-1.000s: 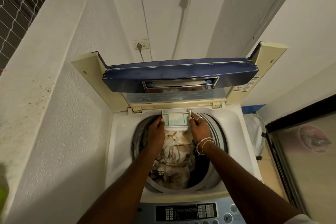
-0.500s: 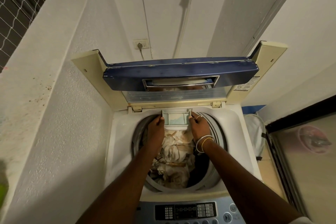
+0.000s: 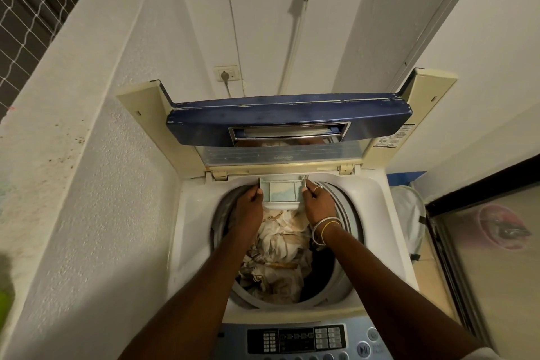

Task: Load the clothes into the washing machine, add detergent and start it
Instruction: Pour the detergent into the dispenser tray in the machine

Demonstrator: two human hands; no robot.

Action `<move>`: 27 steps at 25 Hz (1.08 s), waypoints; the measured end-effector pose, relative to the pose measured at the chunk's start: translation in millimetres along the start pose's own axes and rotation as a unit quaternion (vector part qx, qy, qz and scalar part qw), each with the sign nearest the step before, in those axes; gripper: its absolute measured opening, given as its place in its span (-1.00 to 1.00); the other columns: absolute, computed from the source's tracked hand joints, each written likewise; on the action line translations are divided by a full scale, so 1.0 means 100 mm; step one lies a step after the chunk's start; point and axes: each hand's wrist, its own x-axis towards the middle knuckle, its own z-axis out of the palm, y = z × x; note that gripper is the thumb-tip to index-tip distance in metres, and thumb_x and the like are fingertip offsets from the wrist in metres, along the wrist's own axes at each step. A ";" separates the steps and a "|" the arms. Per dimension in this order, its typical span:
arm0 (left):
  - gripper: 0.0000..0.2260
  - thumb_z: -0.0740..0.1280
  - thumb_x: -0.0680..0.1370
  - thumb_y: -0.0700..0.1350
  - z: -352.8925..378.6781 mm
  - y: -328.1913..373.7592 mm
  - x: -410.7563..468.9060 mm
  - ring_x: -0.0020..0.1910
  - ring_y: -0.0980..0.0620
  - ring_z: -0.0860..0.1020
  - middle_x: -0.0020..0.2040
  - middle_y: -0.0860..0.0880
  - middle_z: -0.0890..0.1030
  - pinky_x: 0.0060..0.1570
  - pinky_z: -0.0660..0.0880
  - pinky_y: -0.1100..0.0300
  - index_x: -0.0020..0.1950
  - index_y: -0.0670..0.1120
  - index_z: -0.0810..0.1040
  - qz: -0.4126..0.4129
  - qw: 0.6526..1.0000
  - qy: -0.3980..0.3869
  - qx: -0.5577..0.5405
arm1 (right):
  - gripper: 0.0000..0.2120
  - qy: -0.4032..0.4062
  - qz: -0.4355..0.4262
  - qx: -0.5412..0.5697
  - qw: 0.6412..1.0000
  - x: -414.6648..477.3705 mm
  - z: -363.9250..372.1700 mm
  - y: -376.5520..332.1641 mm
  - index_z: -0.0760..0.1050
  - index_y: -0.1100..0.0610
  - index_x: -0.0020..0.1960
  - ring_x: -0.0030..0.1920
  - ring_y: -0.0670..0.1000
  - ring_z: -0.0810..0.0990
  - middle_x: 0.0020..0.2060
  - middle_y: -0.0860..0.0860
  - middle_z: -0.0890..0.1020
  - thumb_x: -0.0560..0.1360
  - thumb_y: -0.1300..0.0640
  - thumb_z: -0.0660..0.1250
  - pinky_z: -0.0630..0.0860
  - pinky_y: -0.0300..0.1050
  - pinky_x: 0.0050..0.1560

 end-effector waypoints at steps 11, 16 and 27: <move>-0.70 0.18 0.69 -0.04 0.00 0.08 -0.03 0.22 -0.17 0.58 0.26 -0.11 0.61 0.22 0.52 -0.08 0.38 -0.03 0.52 -0.011 1.000 0.007 -0.008 | -0.75 -0.009 0.008 0.014 1.000 0.00 -0.02 -0.03 0.59 0.13 0.21 -0.06 0.08 0.63 -0.05 0.10 0.67 0.62 0.08 0.24 0.57 -0.03 0.04; -0.69 0.17 0.68 0.04 -0.02 0.07 -0.02 -0.07 -0.05 0.61 0.18 -0.04 0.64 -0.08 0.53 0.11 0.36 0.00 0.53 0.000 1.000 0.003 0.003 | -0.75 -0.006 0.010 0.003 1.000 0.04 -0.01 -0.05 0.61 0.20 0.15 -0.12 0.08 0.58 -0.16 0.06 0.62 0.61 0.11 0.24 0.56 0.06 0.05; -0.70 0.18 0.69 -0.02 -0.01 0.10 -0.03 -0.04 0.03 0.55 0.08 0.05 0.59 0.10 0.52 0.07 0.38 -0.03 0.51 -0.012 1.000 0.000 -0.019 | -0.76 0.004 0.019 -0.014 1.000 0.01 0.02 -0.03 0.61 0.16 0.10 -0.16 0.11 0.63 -0.20 0.07 0.63 0.63 0.08 0.20 0.57 0.01 -0.07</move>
